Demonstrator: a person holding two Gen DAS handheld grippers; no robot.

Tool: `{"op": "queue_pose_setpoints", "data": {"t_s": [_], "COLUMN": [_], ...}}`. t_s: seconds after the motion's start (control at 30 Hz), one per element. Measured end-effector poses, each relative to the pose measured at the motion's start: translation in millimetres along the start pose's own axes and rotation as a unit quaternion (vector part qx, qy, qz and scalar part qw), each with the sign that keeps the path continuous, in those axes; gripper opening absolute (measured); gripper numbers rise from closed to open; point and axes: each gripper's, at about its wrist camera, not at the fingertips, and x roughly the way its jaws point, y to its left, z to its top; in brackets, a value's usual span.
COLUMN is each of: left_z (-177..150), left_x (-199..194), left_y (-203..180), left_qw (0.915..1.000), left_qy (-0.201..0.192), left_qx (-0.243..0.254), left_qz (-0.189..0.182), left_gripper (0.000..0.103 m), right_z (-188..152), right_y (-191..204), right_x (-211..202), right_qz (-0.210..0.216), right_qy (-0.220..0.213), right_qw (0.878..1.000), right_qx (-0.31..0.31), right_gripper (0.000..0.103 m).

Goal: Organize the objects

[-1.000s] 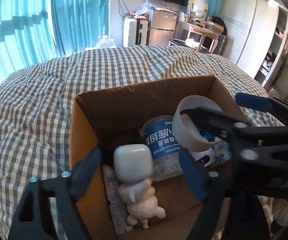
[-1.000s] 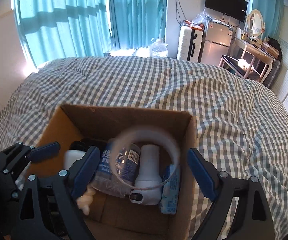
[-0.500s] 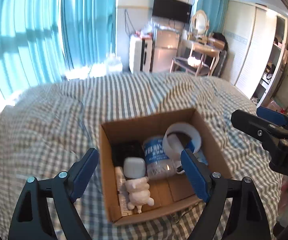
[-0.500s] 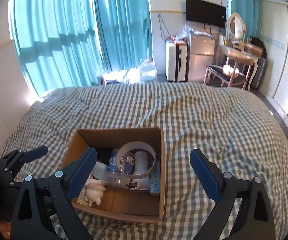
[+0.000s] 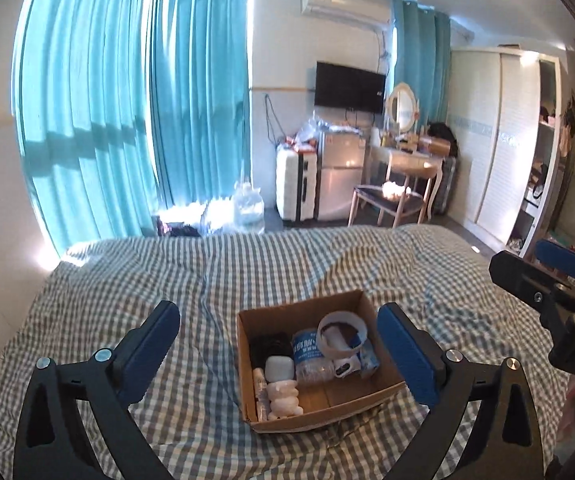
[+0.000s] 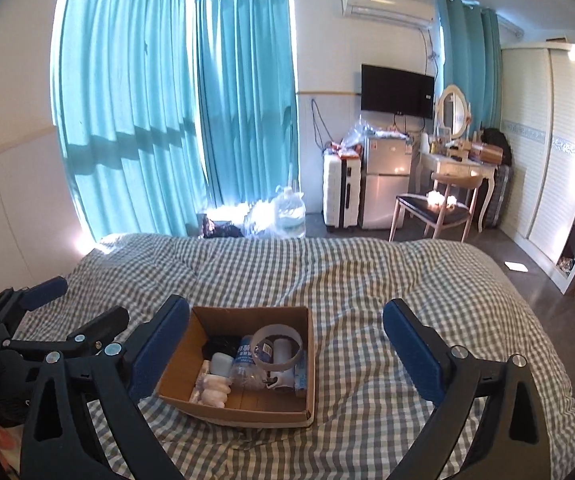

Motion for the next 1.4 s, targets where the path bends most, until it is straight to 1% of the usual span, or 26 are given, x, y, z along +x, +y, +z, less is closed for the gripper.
{"op": "queue_pose_setpoints", "data": {"t_s": [0.13, 0.23, 0.3, 0.33, 0.4, 0.5, 0.57, 0.63, 0.73, 0.8, 0.9, 0.97, 1.0, 1.07, 1.13, 1.23, 1.4], "left_z": [1.5, -3.0, -9.5, -14.4, -28.2, -50.9, -63.2, -74.1, -87.7, -97.0, -112.2, -121.6, -125.4, -128.7, -131.2, -133.2, -135.3], "left_x": [-27.0, -46.9, -59.2, -62.7, -64.1, -66.0, -65.8, -64.5, -61.0, -55.2, -41.7, -35.5, -32.1, -26.1, -24.5, -22.5, -20.2], "left_y": [-5.4, -6.4, -6.6, -6.3, -5.6, -4.9, -3.9, -3.8, -4.7, -3.9, -4.0, -4.0, -3.9, -3.2, -1.4, 2.8, 6.1], "left_qw": [0.9996, 0.9985, 0.9957, 0.9950, 0.9955, 0.9928, 0.9927, 0.9925, 0.9908, 0.9908, 0.9928, 0.9936, 0.9943, 0.9948, 0.9949, 0.9960, 0.9960], "left_qy": [-0.023, -0.047, -0.075, -0.081, -0.081, -0.096, -0.098, -0.101, -0.110, -0.106, -0.086, -0.080, -0.074, -0.063, -0.061, -0.056, -0.054], "left_qx": [0.011, 0.014, 0.005, 0.000, -0.001, 0.005, 0.008, 0.008, 0.015, 0.014, 0.009, 0.006, 0.008, 0.009, 0.004, -0.005, -0.011], "left_qz": [0.009, 0.022, 0.054, 0.059, 0.049, 0.071, 0.071, 0.068, 0.076, 0.084, 0.082, 0.080, 0.077, 0.079, 0.080, 0.070, 0.070], "left_gripper": [0.103, 0.103, 0.103, 0.103, 0.103, 0.103, 0.103, 0.103, 0.103, 0.103, 0.103, 0.103, 0.103, 0.103, 0.103, 0.103, 0.103], "right_z": [-0.9, -9.5, -17.4, -21.8, -36.9, -60.0, -80.3, -92.8, -109.8, -119.0, -128.6, -132.1, -133.7, -136.8, -139.2, -144.6, -151.3], "right_y": [0.8, -0.8, -2.7, -4.0, -5.8, -10.8, -10.3, -9.3, -7.0, -5.3, 0.9, -0.7, -2.3, -4.8, -6.5, -8.1, -5.2], "right_x": [-35.4, -58.4, -65.7, -65.6, -59.7, -47.8, -39.1, -29.5, -15.8, -14.1, -18.4, -20.5, -21.2, -21.0, -18.9, -13.5, -7.8], "right_qz": [-0.005, -0.013, -0.016, -0.012, 0.000, 0.003, -0.018, -0.032, -0.029, -0.034, -0.040, -0.030, -0.021, -0.023, -0.025, -0.025, -0.036], "right_qy": [-0.034, -0.062, -0.074, -0.074, -0.067, -0.068, -0.080, -0.073, -0.060, -0.066, -0.083, -0.088, -0.087, -0.083, -0.078, -0.069, -0.064], "right_qw": [0.999, 0.998, 0.997, 0.997, 0.998, 0.997, 0.996, 0.997, 0.998, 0.997, 0.995, 0.995, 0.996, 0.996, 0.997, 0.997, 0.997], "right_qx": [-0.003, -0.010, -0.001, 0.003, 0.013, 0.028, 0.024, 0.016, 0.006, -0.003, -0.036, -0.034, -0.029, -0.020, -0.015, -0.009, -0.017], "right_gripper": [0.100, 0.101, 0.101, 0.101, 0.101, 0.101, 0.101, 0.101, 0.101, 0.101, 0.101, 0.101, 0.101, 0.101, 0.101, 0.101, 0.101]}}
